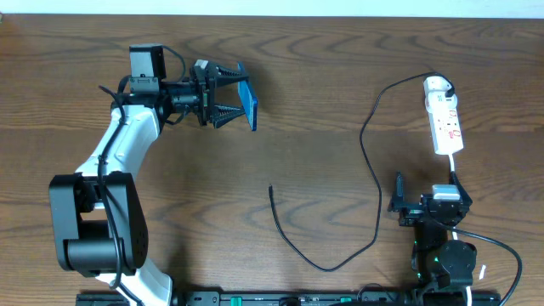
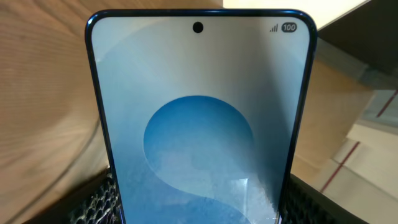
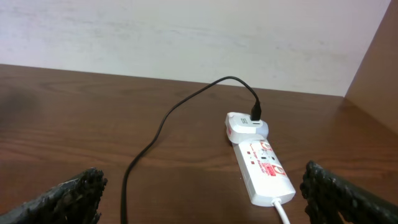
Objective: Plug charger to phone and switch on socket
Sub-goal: 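Hold the phone raised and tilt it toward the table center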
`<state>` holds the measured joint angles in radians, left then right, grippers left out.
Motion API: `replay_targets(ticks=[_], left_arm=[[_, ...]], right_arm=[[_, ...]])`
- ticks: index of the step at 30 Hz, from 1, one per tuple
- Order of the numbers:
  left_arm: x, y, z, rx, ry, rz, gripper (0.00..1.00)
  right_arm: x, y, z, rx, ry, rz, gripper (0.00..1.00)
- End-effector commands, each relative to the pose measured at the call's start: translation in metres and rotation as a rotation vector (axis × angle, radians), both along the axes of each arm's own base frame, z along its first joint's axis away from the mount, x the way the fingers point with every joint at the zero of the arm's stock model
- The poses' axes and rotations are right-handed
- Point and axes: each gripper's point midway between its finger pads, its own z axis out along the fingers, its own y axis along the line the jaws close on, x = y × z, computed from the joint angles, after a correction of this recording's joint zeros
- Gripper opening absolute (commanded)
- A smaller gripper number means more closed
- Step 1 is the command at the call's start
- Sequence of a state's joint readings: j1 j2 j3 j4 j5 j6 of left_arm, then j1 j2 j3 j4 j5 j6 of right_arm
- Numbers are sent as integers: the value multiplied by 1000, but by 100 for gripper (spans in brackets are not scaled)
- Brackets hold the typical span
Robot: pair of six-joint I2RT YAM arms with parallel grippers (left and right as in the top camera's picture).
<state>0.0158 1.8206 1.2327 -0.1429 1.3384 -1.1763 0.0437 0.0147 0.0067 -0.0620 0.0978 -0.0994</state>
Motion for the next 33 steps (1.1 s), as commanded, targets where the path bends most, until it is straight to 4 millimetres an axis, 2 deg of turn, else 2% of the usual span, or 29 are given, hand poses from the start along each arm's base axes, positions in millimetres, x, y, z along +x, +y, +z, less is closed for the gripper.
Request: replay_targets(ticks=[1,11,33], left_arm=[[-5,-3,25,-75,52,-23,8],[-2,-3,30,-105,156,2,7],[-4,-4,32,-124,206,-4,7]], right_arm=[[0,3,0,-13,-1,14,99],[0,3,0,-13,-1,14,99],[0,3,0,-13,-1,14,99]])
